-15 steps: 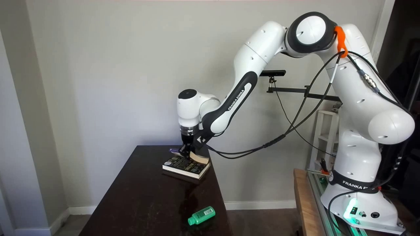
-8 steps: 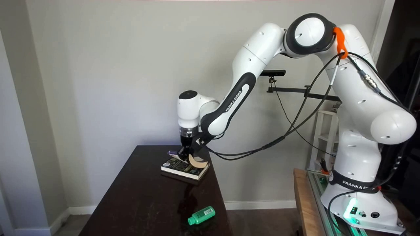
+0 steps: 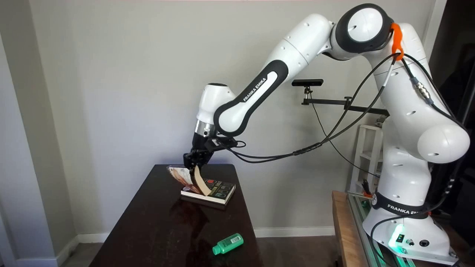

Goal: Unstack the two books.

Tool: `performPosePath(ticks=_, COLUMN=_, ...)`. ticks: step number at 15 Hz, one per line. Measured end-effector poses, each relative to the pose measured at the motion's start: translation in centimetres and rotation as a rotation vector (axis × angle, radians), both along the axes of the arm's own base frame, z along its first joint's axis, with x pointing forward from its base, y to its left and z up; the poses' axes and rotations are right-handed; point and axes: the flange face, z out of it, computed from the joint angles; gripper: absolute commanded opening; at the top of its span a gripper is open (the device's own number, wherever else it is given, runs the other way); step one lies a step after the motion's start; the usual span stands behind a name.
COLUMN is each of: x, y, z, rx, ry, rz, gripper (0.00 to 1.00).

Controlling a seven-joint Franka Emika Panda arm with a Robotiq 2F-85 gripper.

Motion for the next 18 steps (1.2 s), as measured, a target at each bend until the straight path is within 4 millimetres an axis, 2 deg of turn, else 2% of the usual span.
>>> performPosePath(ticks=4, x=-0.4, y=3.5, z=3.2, rx=0.196, ry=-0.024, rz=0.082, gripper=0.07)
performPosePath(ticks=6, x=-1.2, y=5.7, z=4.0, rx=0.294, ry=-0.006, rz=0.148, gripper=0.07)
performPosePath(ticks=8, x=-2.1, y=7.0, z=4.0, rx=0.385, ry=0.045, rz=0.207, gripper=0.07)
performPosePath(ticks=9, x=-2.6, y=7.0, z=3.4, rx=0.428, ry=0.082, rz=0.23, gripper=0.07)
performPosePath(ticks=11, x=-3.7, y=5.7, z=1.7, rx=0.491, ry=0.164, rz=0.255, gripper=0.07)
performPosePath(ticks=14, x=-5.4, y=1.3, z=-1.7, rx=0.508, ry=0.265, rz=0.222, gripper=0.07)
performPosePath(ticks=15, x=-5.9, y=-0.3, z=-2.8, rx=0.498, ry=0.283, rz=0.196, gripper=0.54)
performPosePath(ticks=16, x=-6.4, y=-1.8, z=-3.7, rx=0.487, ry=0.296, rz=0.173, gripper=0.56)
performPosePath(ticks=18, x=-6.9, y=-4.3, z=-4.8, rx=0.464, ry=0.299, rz=0.128, gripper=0.68)
